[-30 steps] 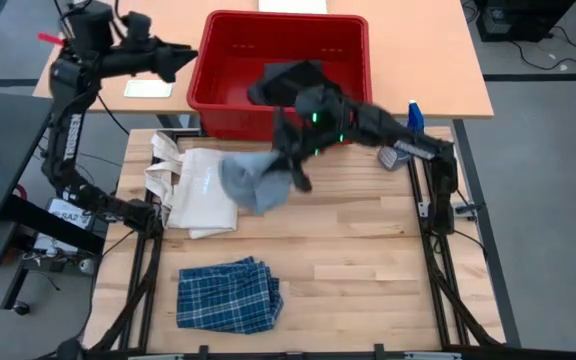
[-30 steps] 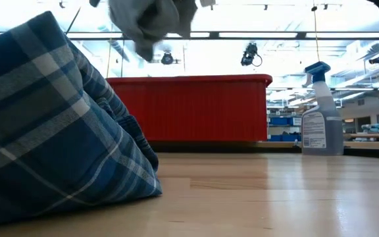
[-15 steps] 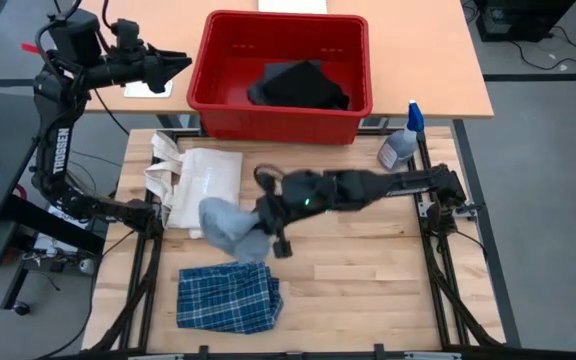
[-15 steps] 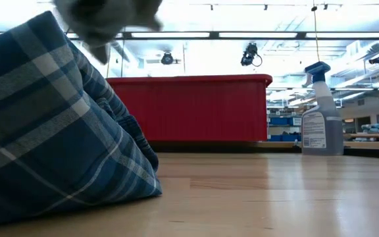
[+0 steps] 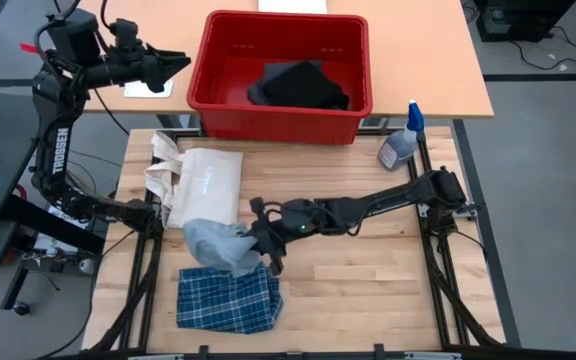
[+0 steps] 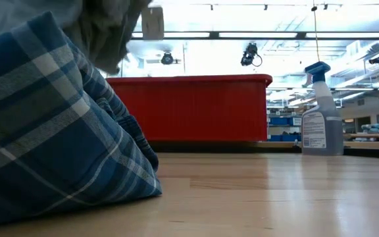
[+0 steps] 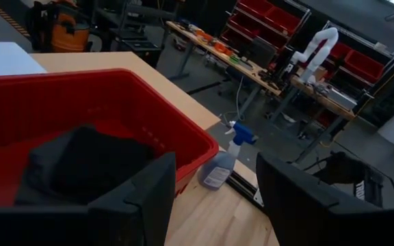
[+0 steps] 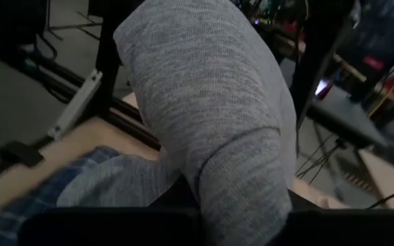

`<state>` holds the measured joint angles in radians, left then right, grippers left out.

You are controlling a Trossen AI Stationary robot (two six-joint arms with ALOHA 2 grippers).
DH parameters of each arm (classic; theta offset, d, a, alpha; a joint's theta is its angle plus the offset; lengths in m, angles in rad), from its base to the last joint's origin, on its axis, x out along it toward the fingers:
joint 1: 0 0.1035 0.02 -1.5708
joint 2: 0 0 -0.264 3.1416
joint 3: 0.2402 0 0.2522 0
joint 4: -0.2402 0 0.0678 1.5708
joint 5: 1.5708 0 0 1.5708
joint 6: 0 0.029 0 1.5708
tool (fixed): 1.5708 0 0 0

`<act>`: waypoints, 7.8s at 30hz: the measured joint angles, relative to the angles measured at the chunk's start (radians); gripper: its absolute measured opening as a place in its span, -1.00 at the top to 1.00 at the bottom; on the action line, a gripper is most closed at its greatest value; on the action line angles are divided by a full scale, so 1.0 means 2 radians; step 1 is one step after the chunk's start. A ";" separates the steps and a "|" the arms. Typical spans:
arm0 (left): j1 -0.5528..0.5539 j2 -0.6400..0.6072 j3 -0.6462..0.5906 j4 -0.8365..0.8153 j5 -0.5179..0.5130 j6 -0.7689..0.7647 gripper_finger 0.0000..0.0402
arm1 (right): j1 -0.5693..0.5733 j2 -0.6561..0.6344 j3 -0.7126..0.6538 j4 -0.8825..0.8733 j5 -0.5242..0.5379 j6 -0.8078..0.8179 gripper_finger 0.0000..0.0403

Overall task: Sort clothes
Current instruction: Remove the gray shirt from the red bin, then remove the black pants from the red bin

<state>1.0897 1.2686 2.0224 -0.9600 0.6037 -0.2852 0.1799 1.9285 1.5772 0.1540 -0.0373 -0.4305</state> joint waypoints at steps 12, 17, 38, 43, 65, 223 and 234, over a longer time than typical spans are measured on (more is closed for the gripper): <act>0.000 0.000 0.000 -0.013 -0.001 -0.002 -0.03 | 0.026 0.071 0.007 0.059 0.014 -0.073 0.76; 0.000 -0.003 0.000 -0.039 -0.001 0.008 -0.03 | 0.032 0.110 0.076 0.062 0.026 -0.105 0.76; 0.000 -0.010 0.000 -0.092 -0.001 0.063 -0.04 | 0.094 0.202 0.118 -0.071 0.075 -0.184 0.28; 0.000 -0.011 0.000 -0.097 0.000 0.075 -0.04 | 0.092 0.190 0.118 -0.123 0.059 -0.128 -0.03; -0.063 -0.015 0.000 -0.105 0.029 0.082 -0.04 | 0.087 -0.046 0.118 -0.374 0.230 0.228 -0.73; -0.093 0.472 0.000 0.456 0.007 0.005 0.92 | -0.505 0.033 0.118 -0.236 -0.068 0.199 -0.84; -0.080 0.472 0.000 0.342 -0.042 -0.011 0.92 | -0.515 0.033 0.118 -0.287 -0.036 0.245 -0.86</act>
<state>0.9291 2.2120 2.0224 -0.2768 0.5190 -0.3062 -0.8494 1.9938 1.8126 -0.4210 -0.1088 0.0591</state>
